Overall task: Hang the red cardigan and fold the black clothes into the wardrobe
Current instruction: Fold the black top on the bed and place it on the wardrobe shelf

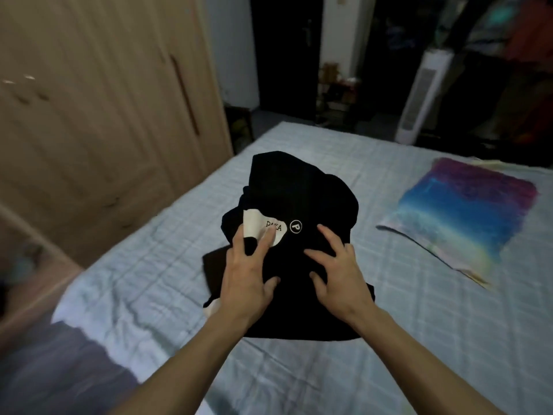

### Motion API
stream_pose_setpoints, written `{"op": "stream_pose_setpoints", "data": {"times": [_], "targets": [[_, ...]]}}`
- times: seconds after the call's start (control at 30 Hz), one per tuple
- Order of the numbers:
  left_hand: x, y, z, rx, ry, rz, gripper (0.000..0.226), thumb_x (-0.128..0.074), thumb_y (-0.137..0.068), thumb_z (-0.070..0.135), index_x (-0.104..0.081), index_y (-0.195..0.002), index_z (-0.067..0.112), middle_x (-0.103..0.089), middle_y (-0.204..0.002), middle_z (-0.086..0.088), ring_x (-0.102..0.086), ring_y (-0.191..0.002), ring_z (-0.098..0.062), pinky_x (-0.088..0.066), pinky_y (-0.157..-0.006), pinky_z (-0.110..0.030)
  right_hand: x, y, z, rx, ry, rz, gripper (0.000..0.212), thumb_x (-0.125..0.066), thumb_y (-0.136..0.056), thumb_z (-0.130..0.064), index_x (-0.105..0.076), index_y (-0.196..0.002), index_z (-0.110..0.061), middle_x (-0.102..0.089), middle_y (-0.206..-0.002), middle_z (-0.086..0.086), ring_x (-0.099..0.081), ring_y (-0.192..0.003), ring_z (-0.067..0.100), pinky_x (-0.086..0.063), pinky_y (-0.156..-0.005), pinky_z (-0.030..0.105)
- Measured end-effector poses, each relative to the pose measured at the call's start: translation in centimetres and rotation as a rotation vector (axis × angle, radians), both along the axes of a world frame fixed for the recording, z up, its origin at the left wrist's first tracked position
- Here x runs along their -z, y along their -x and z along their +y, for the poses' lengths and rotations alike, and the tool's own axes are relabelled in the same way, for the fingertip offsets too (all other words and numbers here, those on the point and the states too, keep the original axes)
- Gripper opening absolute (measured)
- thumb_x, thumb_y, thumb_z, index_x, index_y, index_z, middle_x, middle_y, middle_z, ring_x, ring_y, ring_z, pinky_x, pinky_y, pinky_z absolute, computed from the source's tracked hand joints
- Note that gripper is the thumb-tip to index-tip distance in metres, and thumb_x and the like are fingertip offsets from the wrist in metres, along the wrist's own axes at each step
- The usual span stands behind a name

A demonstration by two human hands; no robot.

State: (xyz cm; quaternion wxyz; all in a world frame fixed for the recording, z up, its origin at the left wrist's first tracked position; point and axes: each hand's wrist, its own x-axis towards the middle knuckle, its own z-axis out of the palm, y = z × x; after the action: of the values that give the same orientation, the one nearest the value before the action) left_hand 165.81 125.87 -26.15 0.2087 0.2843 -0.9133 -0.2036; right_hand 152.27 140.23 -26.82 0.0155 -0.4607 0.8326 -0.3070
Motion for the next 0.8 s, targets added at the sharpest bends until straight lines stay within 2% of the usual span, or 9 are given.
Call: {"op": "stream_pose_setpoints", "data": {"times": [0.17, 0.3, 0.47, 0.6, 0.8], "targets": [[-3.3, -8.6, -4.2, -0.204, 0.028, 0.05, 0.1, -0.082, -0.075, 0.028, -0.019, -0.151, 0.047, -0.004, -0.159, -0.001, -0.041, -0.125, -0.028, -0.049, -0.1, -0.042, -3.5, -5.9, -7.4, -0.197, 0.029, 0.064, 0.046, -0.071, -0.084, -0.013, -0.064, -0.128, -0.026, -0.021, -0.161, -0.005, -0.039, -0.129, 0.026, -0.041, -0.095, 0.024], [-4.2, -16.2, -8.4, -0.346, 0.028, 0.089, 0.1, -0.08, -0.076, 0.027, -0.016, -0.15, 0.049, -0.003, -0.159, 0.0, -0.039, -0.126, -0.029, -0.048, -0.1, -0.041, -4.9, -12.0, -14.1, -0.339, 0.041, 0.078, 0.047, -0.071, -0.084, -0.011, -0.064, -0.128, -0.026, -0.021, -0.161, -0.006, -0.039, -0.129, 0.026, -0.043, -0.106, 0.033], [-4.0, -26.2, -15.0, -0.484, 0.017, 0.107, 0.1, -0.08, -0.076, 0.026, -0.016, -0.15, 0.049, -0.004, -0.158, 0.0, -0.039, -0.129, -0.028, -0.045, -0.104, -0.04, -5.6, -21.0, -23.4, -0.498, 0.043, 0.088, 0.047, -0.069, -0.085, -0.009, -0.063, -0.129, -0.025, -0.021, -0.161, -0.005, -0.041, -0.126, 0.025, -0.044, -0.106, 0.035], [-3.4, -34.2, -20.5, -0.585, -0.01, 0.108, 0.1, -0.08, -0.076, 0.027, -0.017, -0.151, 0.048, -0.004, -0.159, 0.001, -0.034, -0.136, -0.028, -0.044, -0.106, -0.041, -5.3, -28.5, -30.5, -0.583, 0.027, 0.092, 0.048, -0.069, -0.085, -0.009, -0.063, -0.129, -0.027, -0.023, -0.161, -0.005, -0.041, -0.127, 0.026, -0.044, -0.103, 0.031], [-2.6, -43.9, -26.7, -0.703, -0.043, 0.102, 0.099, -0.079, -0.078, 0.028, -0.015, -0.151, 0.049, 0.004, -0.159, 0.008, -0.029, -0.138, -0.025, -0.039, -0.11, -0.037, -4.2, -37.6, -39.3, -0.7, -0.023, 0.091, 0.047, -0.068, -0.087, -0.01, -0.062, -0.131, -0.027, -0.022, -0.16, -0.009, -0.04, -0.128, 0.021, -0.031, -0.103, 0.02]]}}
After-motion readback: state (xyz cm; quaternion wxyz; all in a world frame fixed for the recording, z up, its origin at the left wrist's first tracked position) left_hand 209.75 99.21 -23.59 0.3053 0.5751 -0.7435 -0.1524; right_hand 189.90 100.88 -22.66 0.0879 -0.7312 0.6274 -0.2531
